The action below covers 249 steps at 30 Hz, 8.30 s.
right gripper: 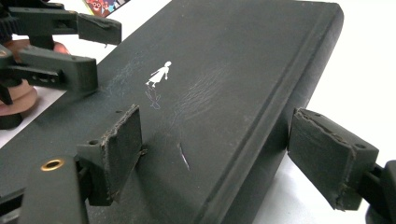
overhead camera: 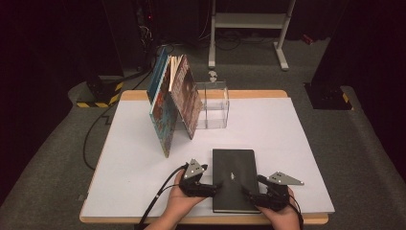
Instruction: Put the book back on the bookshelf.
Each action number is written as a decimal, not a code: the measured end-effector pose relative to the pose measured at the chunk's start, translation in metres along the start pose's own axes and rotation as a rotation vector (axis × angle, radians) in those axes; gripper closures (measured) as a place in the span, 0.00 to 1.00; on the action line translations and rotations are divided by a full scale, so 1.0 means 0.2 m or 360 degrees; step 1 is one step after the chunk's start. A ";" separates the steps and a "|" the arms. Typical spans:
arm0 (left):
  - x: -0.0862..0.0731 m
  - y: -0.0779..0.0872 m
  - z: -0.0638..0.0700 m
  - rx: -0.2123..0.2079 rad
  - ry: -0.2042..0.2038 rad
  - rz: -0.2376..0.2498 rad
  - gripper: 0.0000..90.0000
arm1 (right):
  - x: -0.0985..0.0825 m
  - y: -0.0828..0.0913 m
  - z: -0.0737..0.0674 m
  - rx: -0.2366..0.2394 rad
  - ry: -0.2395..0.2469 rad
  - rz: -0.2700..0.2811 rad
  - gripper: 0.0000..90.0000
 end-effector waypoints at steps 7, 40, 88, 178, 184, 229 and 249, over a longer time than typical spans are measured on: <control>0.00 -0.02 0.01 -0.0058 0.0057 -0.0072 0.18 | 0.01 0.00 0.00 -0.0002 -0.0002 -0.0030 0.20; 0.11 0.00 -0.18 0.0009 0.0140 -0.0021 0.23 | 0.14 -0.21 -0.07 0.0047 0.0024 -0.0044 0.23; 0.18 0.01 -0.16 -0.0126 0.0075 0.0068 0.44 | 0.11 -0.17 -0.05 0.0120 -0.0009 -0.0009 0.17; 0.14 0.22 0.07 -0.0318 -0.0717 0.0474 0.52 | 0.20 -0.25 0.04 0.0641 -0.0342 -0.0035 0.07; 0.15 0.22 0.08 -0.0304 -0.0657 0.0434 0.53 | 0.22 -0.21 0.01 0.0573 -0.0237 -0.0008 0.11; 0.23 0.23 0.10 -0.0144 -0.0568 0.0501 0.56 | 0.30 0.03 -0.10 0.0229 0.0127 0.0411 0.44; 0.31 0.05 0.11 -0.0096 -0.0559 0.0512 0.57 | 0.36 0.06 -0.01 0.0074 0.0196 0.0493 0.44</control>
Point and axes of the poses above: each handheld gripper's, and its own axes: y roughly backward along the jaws, x roughly out of its top, z roughly to its right, the point moved 3 cm from there along -y, roughly forward along the jaws
